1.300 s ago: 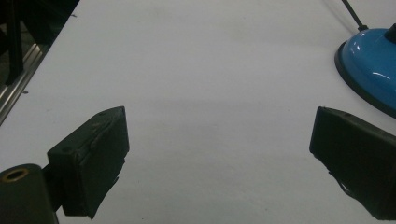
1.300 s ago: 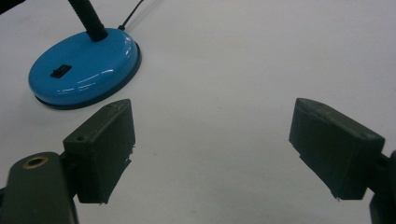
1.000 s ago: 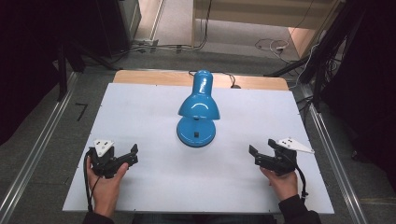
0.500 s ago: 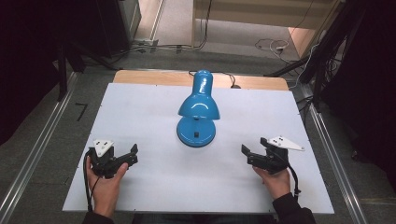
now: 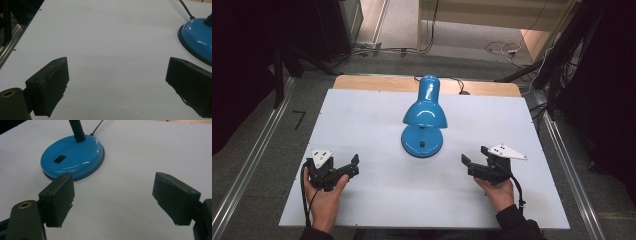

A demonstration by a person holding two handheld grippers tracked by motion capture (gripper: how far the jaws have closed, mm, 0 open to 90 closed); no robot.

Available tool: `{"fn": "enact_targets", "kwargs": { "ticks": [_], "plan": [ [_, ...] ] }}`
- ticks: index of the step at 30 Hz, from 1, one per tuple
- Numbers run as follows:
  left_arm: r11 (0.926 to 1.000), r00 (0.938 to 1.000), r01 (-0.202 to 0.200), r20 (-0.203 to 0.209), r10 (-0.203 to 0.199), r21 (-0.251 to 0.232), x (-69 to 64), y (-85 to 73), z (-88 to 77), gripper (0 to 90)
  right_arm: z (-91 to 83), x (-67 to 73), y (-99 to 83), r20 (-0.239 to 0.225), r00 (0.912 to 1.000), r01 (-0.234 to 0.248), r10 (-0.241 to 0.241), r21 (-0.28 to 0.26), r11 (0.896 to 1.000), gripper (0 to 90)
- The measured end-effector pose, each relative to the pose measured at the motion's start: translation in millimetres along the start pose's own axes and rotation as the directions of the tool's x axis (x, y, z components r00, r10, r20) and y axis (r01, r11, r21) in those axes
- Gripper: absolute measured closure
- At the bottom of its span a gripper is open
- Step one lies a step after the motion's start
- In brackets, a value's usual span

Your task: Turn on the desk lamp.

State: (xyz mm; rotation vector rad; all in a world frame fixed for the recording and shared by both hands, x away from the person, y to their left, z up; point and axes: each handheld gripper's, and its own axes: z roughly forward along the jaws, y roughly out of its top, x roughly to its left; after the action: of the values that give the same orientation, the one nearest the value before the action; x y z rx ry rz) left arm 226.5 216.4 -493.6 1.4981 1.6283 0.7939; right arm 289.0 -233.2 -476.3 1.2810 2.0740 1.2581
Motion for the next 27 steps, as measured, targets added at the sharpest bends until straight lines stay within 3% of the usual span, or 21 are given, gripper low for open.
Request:
{"fn": "enact_targets", "kwargs": {
  "ticks": [12, 27],
  "plan": [
    [1.0, 1.0, -0.001, 0.004, 0.001, -0.003, -2.2, -0.7, -1.2, 5.3, 12.9, 14.4, 6.1, -0.026, 0.9995, 0.018, -0.018, 0.002, 1.0, 16.2],
    [1.0, 0.9999, 0.002, 0.011, -0.002, -0.009, -1.1, -0.8, -3.5, 5.3, 41.5, 43.2, 17.2, -0.044, 0.9971, 0.062, -0.062, 0.005, 0.998, 18.9]
  ]
}}
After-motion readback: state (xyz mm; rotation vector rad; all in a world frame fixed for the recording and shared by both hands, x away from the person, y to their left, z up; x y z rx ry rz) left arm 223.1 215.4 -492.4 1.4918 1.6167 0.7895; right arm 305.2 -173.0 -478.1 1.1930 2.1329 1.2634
